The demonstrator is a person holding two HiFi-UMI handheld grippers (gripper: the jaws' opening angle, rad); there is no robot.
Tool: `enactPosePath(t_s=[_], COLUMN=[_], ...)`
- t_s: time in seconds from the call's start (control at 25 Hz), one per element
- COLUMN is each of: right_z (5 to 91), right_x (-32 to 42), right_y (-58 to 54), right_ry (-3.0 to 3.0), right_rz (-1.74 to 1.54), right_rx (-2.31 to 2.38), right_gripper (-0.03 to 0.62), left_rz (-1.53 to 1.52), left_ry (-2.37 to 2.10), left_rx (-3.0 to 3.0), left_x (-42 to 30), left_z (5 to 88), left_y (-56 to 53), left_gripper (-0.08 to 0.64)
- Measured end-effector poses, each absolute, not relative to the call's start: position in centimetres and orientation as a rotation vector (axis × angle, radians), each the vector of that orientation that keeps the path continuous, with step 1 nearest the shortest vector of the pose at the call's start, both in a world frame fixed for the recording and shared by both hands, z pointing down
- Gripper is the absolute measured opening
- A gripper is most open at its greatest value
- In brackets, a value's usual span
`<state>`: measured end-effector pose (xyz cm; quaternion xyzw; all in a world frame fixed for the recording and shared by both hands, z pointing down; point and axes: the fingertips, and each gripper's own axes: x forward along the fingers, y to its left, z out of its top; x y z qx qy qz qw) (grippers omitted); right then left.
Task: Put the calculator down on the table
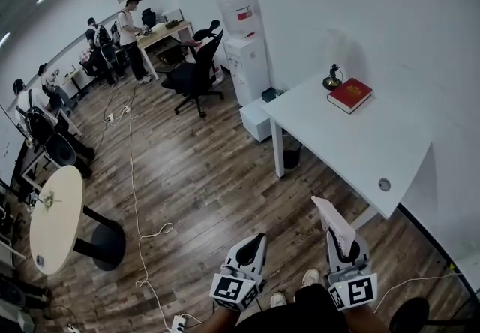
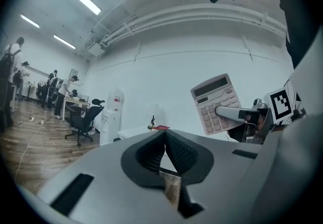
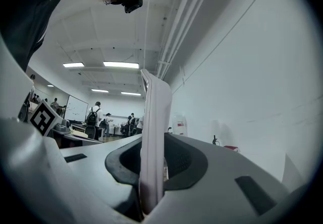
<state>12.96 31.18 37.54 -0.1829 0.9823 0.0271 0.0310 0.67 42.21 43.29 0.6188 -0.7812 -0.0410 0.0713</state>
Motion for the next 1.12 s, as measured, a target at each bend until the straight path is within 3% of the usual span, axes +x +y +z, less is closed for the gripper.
enactPosePath(t_s=[1.12], right_z=[39.9], right_x=[2.9], right_y=[5.3], right_ry=[3.026], right_rz=[0.02], right_rx=[-0.619], right_gripper=[0.089], left_rz=[-0.062], left_ry=[-2.31], left_rx=[1.895], left_x=[-10.0], left_z=[44.9], left_y=[16.1], left_gripper=[0.02])
